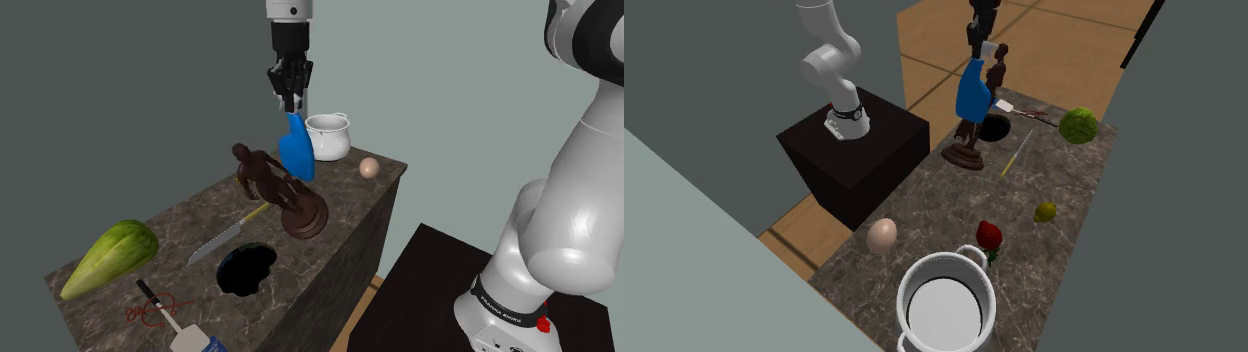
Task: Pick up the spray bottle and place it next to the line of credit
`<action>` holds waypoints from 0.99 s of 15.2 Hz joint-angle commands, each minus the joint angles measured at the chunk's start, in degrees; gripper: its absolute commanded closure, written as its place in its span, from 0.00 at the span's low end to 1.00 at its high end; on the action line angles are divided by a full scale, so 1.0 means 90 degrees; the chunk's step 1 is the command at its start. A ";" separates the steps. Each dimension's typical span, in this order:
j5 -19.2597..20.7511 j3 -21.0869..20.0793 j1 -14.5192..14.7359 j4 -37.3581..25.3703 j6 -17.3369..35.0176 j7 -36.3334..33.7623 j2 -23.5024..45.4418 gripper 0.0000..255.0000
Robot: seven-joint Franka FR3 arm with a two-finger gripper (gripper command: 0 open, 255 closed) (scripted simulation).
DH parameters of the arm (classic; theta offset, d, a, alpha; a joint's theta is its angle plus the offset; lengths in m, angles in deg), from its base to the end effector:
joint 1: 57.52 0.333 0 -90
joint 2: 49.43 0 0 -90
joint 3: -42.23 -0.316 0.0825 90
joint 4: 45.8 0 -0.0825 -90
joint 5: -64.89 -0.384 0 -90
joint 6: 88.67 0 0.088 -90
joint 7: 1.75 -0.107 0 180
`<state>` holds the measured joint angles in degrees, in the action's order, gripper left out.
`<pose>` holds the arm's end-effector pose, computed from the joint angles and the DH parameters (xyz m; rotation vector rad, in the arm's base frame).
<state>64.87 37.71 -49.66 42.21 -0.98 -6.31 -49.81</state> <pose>0.5360 0.1178 0.6409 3.1343 0.2142 0.0016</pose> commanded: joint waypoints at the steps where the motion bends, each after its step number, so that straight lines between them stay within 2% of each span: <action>1: -0.0001 -0.0138 0.0136 0.0151 0.0170 -0.0277 0.0032 1.00; 8: 0.0054 -0.0606 0.0626 0.0369 0.0713 -0.1238 0.0360 1.00; 15: 0.0228 -0.1015 0.1155 0.0168 0.1138 -0.2187 0.1010 1.00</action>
<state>66.69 28.97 -39.85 43.94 8.66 -24.97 -41.65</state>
